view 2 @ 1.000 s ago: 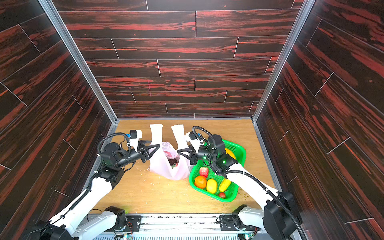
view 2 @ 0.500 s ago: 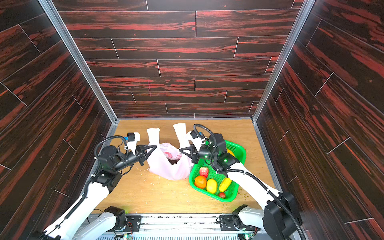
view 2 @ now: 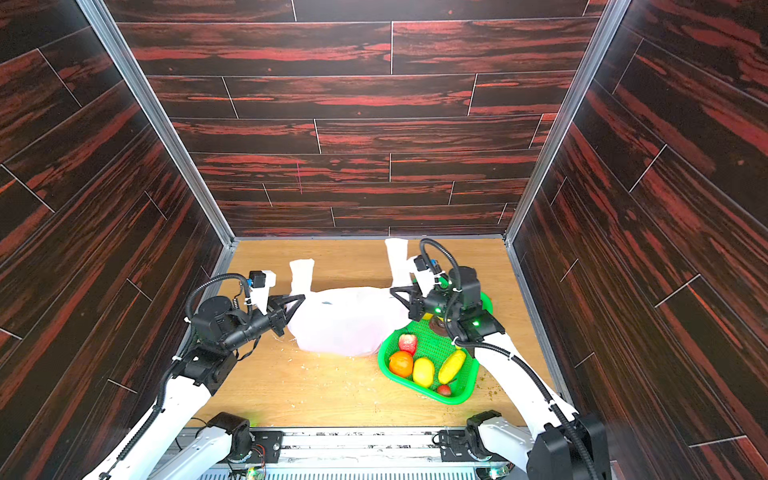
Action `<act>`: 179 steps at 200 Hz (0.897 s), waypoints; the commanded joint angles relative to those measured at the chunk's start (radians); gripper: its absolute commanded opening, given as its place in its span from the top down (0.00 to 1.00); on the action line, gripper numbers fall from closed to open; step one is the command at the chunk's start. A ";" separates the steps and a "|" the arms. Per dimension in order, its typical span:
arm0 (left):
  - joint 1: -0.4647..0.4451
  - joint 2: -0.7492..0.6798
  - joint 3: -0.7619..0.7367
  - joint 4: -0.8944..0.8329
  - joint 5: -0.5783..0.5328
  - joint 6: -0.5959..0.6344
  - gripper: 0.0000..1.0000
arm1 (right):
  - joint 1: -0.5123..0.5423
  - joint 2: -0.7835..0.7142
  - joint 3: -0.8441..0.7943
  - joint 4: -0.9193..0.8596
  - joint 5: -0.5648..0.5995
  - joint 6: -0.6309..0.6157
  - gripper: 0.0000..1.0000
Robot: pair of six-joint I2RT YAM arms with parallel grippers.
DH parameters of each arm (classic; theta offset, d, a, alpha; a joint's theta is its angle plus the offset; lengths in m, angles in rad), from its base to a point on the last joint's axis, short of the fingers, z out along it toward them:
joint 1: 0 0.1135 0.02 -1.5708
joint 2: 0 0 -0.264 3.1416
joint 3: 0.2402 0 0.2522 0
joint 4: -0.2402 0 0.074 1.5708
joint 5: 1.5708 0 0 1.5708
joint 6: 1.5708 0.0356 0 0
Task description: Place the fake fruits into the plastic bag and tie a complex knot
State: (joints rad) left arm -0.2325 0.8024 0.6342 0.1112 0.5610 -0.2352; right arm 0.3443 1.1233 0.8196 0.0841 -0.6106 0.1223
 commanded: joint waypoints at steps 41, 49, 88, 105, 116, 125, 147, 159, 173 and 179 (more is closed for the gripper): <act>0.010 -0.040 0.029 -0.009 0.025 0.035 1.00 | -0.024 -0.033 0.001 -0.013 -0.077 -0.073 1.00; 0.010 -0.039 0.036 -0.021 0.040 0.053 1.00 | -0.023 -0.028 0.012 -0.034 -0.080 -0.092 1.00; 0.010 -0.056 0.068 -0.087 0.108 0.177 1.00 | -0.023 -0.030 0.059 -0.126 -0.040 -0.204 1.00; 0.009 -0.066 0.065 -0.071 0.145 0.225 1.00 | -0.023 -0.025 0.079 -0.161 -0.056 -0.268 1.00; 0.007 -0.065 0.076 -0.084 0.162 0.262 1.00 | -0.023 -0.018 0.096 -0.184 -0.069 -0.303 1.00; 0.005 -0.061 0.094 -0.117 0.173 0.295 1.00 | -0.021 -0.009 0.113 -0.214 -0.078 -0.340 1.00; -0.005 -0.043 0.156 -0.248 0.191 0.408 1.00 | -0.018 0.024 0.162 -0.288 -0.054 -0.375 1.00; -0.015 -0.036 0.184 -0.308 0.191 0.463 1.00 | -0.017 0.044 0.174 -0.296 -0.047 -0.377 1.00; -0.033 -0.029 0.207 -0.359 0.180 0.516 1.00 | -0.011 0.063 0.179 -0.296 -0.039 -0.382 1.00; -0.040 -0.028 0.212 -0.375 0.169 0.536 1.00 | -0.007 0.073 0.182 -0.297 -0.028 -0.386 1.00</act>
State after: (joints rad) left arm -0.2512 0.7738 0.7898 -0.1482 0.7185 0.1352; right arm 0.3309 1.1629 0.9688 -0.1791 -0.6540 -0.1982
